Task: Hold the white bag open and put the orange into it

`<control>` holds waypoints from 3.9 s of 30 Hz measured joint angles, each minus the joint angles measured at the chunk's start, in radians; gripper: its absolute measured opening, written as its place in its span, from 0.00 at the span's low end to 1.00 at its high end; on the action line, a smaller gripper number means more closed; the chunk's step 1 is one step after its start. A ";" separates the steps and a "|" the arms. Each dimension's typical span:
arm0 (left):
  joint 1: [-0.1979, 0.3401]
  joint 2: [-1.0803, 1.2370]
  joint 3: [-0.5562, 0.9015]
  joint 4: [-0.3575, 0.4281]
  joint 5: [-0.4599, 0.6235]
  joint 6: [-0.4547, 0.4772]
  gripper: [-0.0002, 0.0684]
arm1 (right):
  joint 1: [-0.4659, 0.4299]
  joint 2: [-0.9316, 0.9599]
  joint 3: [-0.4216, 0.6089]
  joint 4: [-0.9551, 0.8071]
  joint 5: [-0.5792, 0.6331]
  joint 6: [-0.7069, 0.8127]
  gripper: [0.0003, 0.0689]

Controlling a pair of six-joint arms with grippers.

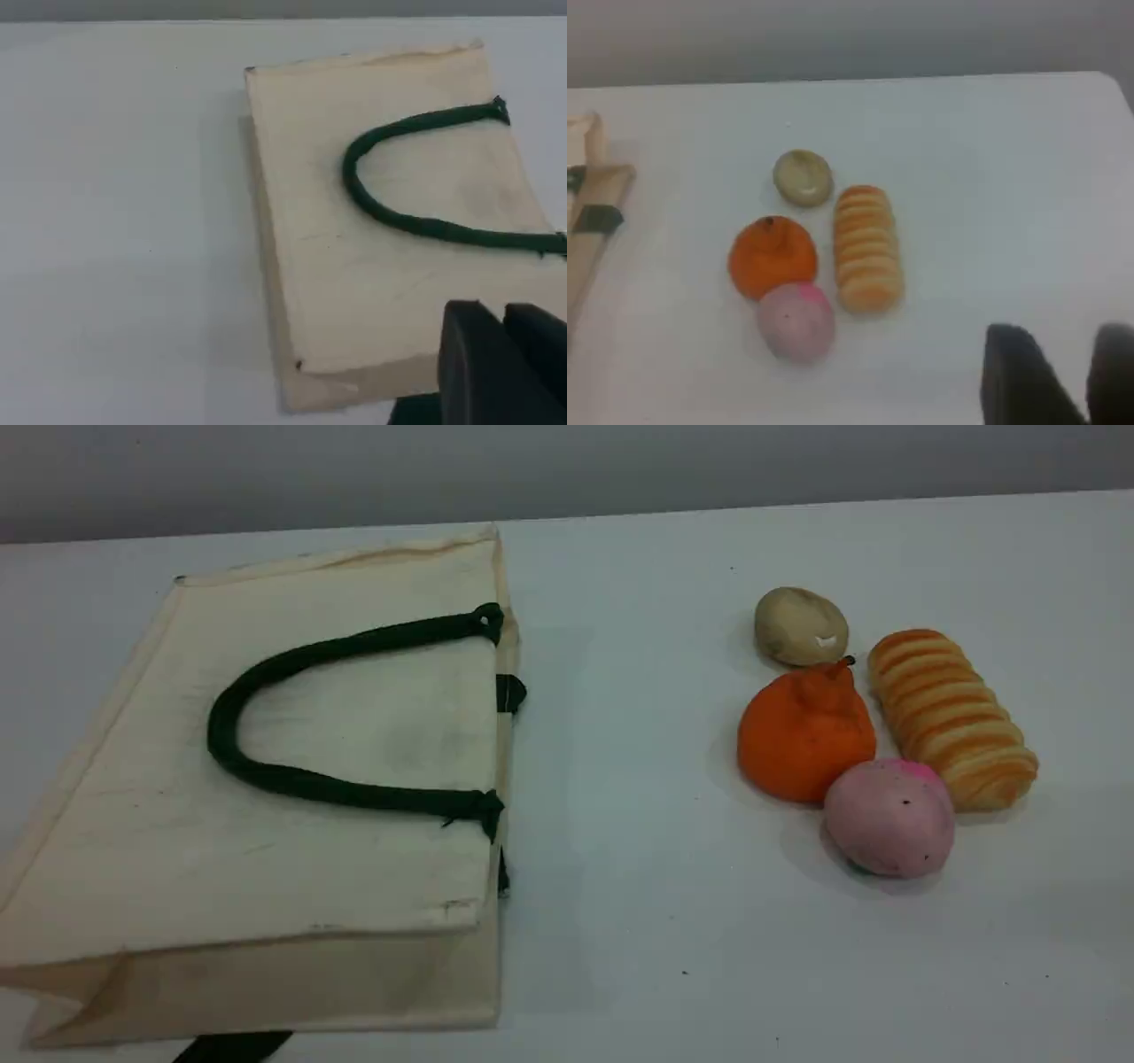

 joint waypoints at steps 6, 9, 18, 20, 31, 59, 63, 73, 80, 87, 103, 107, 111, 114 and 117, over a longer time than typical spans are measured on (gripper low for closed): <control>0.000 0.115 -0.052 -0.051 -0.014 -0.023 0.16 | 0.000 0.000 -0.001 0.015 -0.004 0.000 0.29; 0.000 0.218 -0.095 -0.081 -0.021 0.028 0.19 | 0.000 0.000 -0.003 0.020 -0.009 0.000 0.30; 0.000 0.547 -0.144 -0.138 -0.137 0.161 0.43 | 0.000 0.208 -0.021 0.098 -0.114 0.000 0.35; 0.000 0.607 -0.144 -0.165 -0.161 0.189 0.52 | 0.000 0.262 -0.021 0.135 -0.169 -0.005 0.36; 0.000 0.875 -0.144 -0.282 -0.288 0.231 0.69 | 0.000 0.570 -0.021 0.196 -0.436 -0.135 0.37; 0.000 1.397 -0.205 -0.434 -0.486 0.434 0.69 | 0.000 0.942 -0.021 0.718 -0.638 -0.604 0.78; 0.000 1.430 -0.241 -0.424 -0.521 0.495 0.69 | 0.000 0.964 -0.021 0.833 -0.640 -0.707 0.78; 0.000 1.651 -0.291 -0.290 -0.585 0.219 0.69 | 0.000 0.982 -0.021 1.014 -0.614 -0.871 0.78; -0.023 1.763 -0.334 -0.400 -0.609 0.198 0.69 | 0.000 0.982 -0.021 1.012 -0.611 -0.869 0.78; -0.071 1.818 -0.384 -0.458 -0.611 0.190 0.69 | 0.000 0.982 -0.021 1.011 -0.605 -0.871 0.78; -0.073 1.842 -0.389 -0.376 -0.607 0.067 0.69 | 0.000 0.982 -0.021 1.011 -0.598 -0.895 0.78; -0.073 1.842 -0.389 -0.381 -0.626 0.067 0.69 | 0.000 0.982 -0.021 1.011 -0.595 -0.895 0.78; -0.073 1.843 -0.389 -0.387 -0.627 0.058 0.69 | 0.000 0.982 -0.021 1.010 -0.595 -0.895 0.78; -0.073 1.873 -0.389 -0.387 -0.636 0.021 0.69 | 0.000 0.982 -0.021 1.010 -0.595 -0.895 0.78; -0.073 1.922 -0.389 -0.391 -0.641 0.015 0.69 | 0.000 0.982 -0.021 1.010 -0.595 -0.895 0.78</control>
